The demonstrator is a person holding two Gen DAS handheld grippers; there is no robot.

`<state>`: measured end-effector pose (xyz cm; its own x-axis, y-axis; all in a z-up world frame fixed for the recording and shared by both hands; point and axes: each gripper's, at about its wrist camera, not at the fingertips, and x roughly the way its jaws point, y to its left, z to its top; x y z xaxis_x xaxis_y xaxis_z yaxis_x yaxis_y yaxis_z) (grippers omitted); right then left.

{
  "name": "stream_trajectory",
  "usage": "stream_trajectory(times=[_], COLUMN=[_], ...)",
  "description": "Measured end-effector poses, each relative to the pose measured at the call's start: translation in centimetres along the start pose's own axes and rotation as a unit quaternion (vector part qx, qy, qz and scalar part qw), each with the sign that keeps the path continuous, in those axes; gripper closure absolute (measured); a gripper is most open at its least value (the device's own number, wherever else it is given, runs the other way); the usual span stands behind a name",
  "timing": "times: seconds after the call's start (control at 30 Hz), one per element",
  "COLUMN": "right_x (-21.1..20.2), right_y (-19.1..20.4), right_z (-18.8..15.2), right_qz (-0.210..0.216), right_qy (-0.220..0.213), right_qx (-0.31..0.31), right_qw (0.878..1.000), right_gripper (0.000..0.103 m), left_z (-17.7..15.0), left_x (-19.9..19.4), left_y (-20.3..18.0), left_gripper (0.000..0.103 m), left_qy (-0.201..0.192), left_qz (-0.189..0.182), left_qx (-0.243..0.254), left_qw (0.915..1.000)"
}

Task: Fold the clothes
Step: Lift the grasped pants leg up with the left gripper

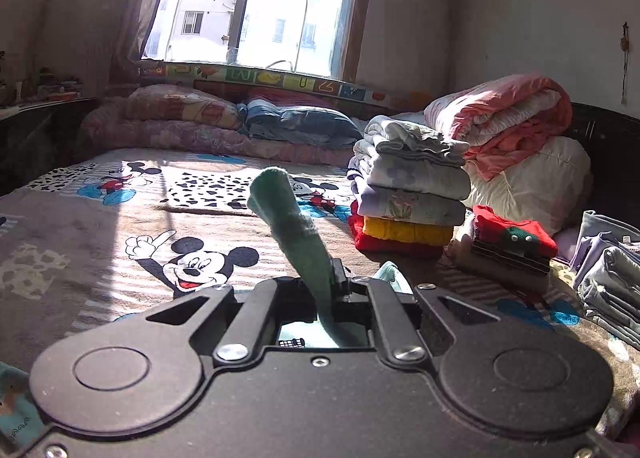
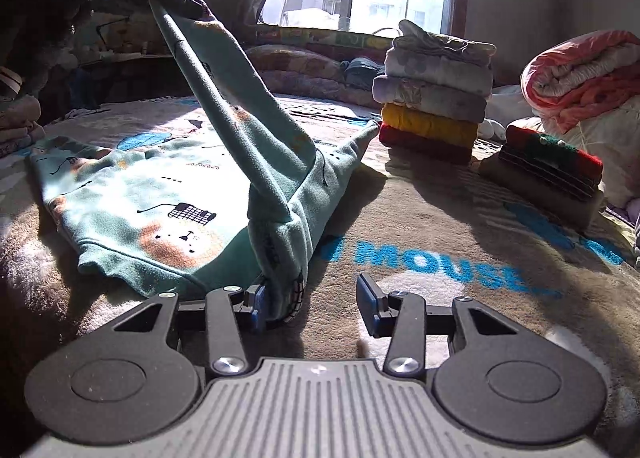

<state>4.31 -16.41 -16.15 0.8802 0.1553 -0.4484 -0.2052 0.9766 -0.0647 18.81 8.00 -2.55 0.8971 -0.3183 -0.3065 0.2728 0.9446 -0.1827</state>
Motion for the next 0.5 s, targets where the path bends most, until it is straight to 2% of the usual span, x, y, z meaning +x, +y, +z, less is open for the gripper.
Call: stream_trajectory(times=[0.13,0.23,0.3,0.33,0.5], right_x=[-0.3,-0.3,0.7,1.1,0.7], right_y=[0.2,1.3,1.8,1.6,2.3], right_z=[0.0,0.2,0.1,0.0,0.0], right_qz=[0.012,0.017,0.009,0.006,-0.01], right_qy=[-0.017,-0.038,-0.022,-0.014,-0.014], right_qx=[0.017,-0.01,-0.017,-0.005,-0.034], right_qw=[1.0,0.999,1.0,1.0,0.999], right_gripper=[0.056,0.057,0.06,0.065,0.067], left_z=[-1.3,-1.7,-1.8,-1.7,-1.6], left_x=[0.6,0.7,0.6,0.5,-1.0], left_y=[1.2,2.0,2.3,2.4,3.7], left_gripper=[0.099,0.099,0.099,0.099,0.098], left_qy=[-0.004,-0.014,-0.02,-0.022,-0.047], left_qz=[-0.009,-0.021,-0.031,-0.034,-0.038], left_qx=[-0.024,-0.04,-0.045,-0.044,-0.04], left_qw=[0.9997,0.9989,0.9983,0.9982,0.9974])
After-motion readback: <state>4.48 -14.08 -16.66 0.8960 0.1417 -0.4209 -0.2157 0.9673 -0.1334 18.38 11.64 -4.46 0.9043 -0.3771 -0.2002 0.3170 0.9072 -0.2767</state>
